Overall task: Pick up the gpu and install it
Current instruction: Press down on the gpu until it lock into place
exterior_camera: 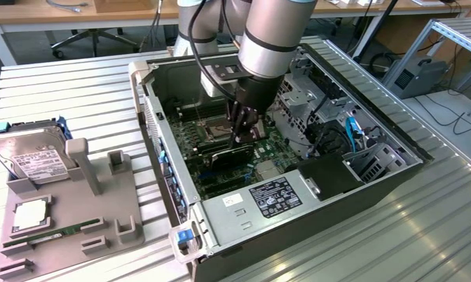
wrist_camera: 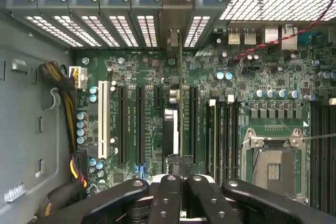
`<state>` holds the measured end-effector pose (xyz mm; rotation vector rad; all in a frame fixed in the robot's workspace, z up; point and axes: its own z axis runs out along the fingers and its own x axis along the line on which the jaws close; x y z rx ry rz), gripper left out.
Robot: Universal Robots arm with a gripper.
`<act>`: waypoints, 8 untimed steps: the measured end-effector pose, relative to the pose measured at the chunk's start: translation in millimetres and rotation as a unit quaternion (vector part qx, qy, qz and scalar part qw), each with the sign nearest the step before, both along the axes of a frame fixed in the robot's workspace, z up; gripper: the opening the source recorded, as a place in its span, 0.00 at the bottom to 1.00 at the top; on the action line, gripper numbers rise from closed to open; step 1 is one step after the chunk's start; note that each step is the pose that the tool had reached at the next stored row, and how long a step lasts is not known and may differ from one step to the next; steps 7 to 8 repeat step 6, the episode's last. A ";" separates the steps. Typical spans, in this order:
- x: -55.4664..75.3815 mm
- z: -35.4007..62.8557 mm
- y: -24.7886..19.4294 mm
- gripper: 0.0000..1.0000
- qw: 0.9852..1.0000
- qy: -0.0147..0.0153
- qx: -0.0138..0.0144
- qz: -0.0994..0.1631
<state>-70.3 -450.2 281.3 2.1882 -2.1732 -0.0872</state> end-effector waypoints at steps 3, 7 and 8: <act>0.1 0.0 0.1 0.11 1.000 0.000 0.000 0.000; 0.1 0.0 0.1 0.11 1.000 0.000 0.000 0.000; 0.1 0.0 0.1 0.11 1.000 0.000 0.000 0.000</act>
